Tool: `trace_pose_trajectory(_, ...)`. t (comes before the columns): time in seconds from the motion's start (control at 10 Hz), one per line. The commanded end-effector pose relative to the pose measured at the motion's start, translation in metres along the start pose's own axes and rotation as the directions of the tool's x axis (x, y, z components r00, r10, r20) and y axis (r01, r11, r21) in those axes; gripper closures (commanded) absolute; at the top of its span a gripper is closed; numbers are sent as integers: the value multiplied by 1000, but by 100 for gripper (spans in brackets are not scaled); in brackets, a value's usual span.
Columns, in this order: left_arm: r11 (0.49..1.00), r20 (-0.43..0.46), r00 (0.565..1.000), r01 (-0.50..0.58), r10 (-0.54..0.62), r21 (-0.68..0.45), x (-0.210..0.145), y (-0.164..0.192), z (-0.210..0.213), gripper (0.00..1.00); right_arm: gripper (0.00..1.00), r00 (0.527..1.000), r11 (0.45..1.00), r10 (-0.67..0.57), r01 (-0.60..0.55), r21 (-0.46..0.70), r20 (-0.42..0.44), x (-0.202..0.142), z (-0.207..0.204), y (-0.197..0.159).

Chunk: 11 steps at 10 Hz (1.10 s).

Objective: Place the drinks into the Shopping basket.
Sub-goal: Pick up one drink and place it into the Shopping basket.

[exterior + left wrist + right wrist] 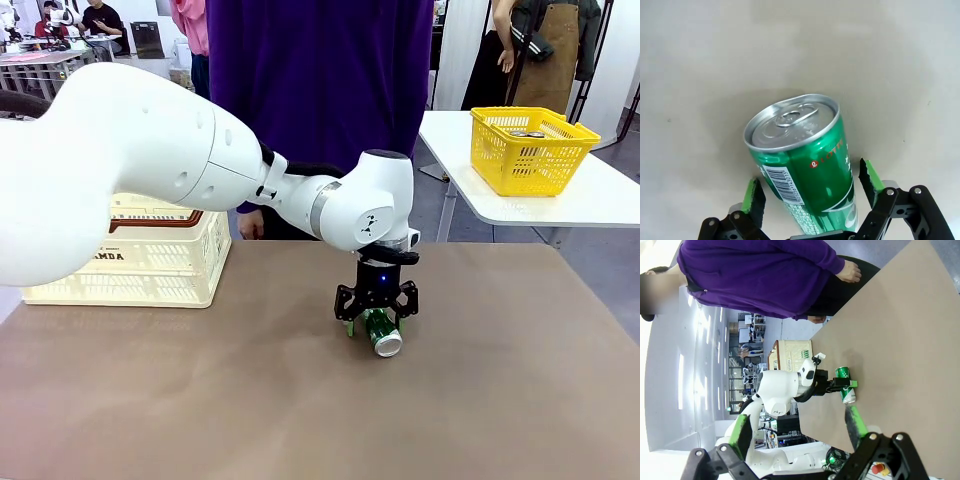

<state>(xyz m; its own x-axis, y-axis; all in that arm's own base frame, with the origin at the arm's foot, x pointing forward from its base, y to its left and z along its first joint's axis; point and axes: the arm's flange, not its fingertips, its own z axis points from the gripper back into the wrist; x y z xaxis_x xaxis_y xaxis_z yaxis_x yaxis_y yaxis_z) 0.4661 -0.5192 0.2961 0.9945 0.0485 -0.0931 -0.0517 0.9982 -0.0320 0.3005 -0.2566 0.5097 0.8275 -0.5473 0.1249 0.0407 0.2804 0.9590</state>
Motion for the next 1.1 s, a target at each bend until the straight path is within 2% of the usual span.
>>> trace_pose_trajectory(0.0,1000,-11,1000,6,-6,0,0,5,10,0,0,1000,1000,22,-22,18,2,1,0,1)
trace_pose_trajectory(0.2,1000,-17,1000,7,-7,-6,1,5,8,0,0,1000,1000,22,-22,18,2,1,0,1)
trace_pose_trajectory(0.3,1000,-13,1000,2,-2,-15,0,6,8,47,0,1000,1000,22,-22,18,2,1,0,1)
trace_pose_trajectory(0.4,1000,-1,1000,1,-1,-9,0,6,8,100,0,1000,1000,22,-22,18,2,1,0,1)
trace_pose_trajectory(1.0,999,14,1000,-3,3,-39,2,7,10,100,0,1000,1000,22,-22,18,2,1,0,1)
